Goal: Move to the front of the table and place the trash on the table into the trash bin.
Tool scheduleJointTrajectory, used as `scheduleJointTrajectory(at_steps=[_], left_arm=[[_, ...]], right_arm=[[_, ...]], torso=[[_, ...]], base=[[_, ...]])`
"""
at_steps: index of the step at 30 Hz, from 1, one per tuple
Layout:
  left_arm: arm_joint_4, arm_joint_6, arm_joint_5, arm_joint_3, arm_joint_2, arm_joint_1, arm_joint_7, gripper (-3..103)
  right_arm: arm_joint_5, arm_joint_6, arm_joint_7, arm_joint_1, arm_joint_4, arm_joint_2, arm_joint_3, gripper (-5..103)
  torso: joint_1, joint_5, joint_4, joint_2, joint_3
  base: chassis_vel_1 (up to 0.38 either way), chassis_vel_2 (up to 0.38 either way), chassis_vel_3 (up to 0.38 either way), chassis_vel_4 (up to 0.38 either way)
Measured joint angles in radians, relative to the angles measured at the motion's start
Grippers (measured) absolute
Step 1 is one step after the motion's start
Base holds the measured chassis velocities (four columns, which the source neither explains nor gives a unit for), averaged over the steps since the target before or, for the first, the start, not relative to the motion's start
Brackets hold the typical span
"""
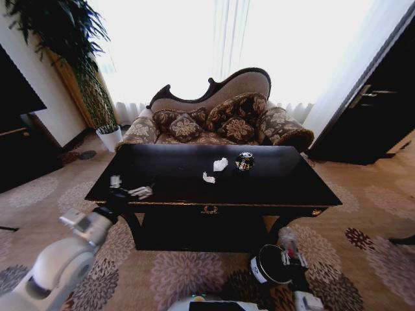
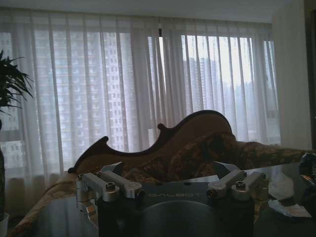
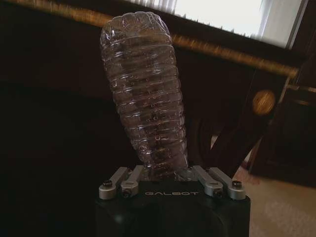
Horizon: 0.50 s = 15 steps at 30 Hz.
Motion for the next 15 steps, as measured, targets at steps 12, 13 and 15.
scheduleJointTrajectory(at_steps=[12,13,15], left_arm=[[0.018,-0.119,-0.041,-0.179,-0.081,0.205,0.059,100],[0.02,-0.132,-0.041,-0.192,-0.094,0.223,0.063,100],[0.027,-0.149,-0.041,-0.207,-0.11,0.246,0.068,100]], right_arm=[[0.074,-0.031,-0.021,0.151,-0.223,-0.019,-0.06,28],[0.076,-0.033,-0.022,0.167,-0.253,-0.021,-0.068,28],[0.077,-0.035,-0.023,0.186,-0.291,-0.022,-0.079,28]], torso=[[0.0,0.0002,0.0,0.0,0.0],[0.0,0.0,0.0,0.0,0.0],[0.0,0.0001,-0.0001,0.0,0.0]], base=[[0.0,0.0,0.0,0.0],[0.0,0.0,0.0,0.0],[0.0,0.0,0.0,0.0]])
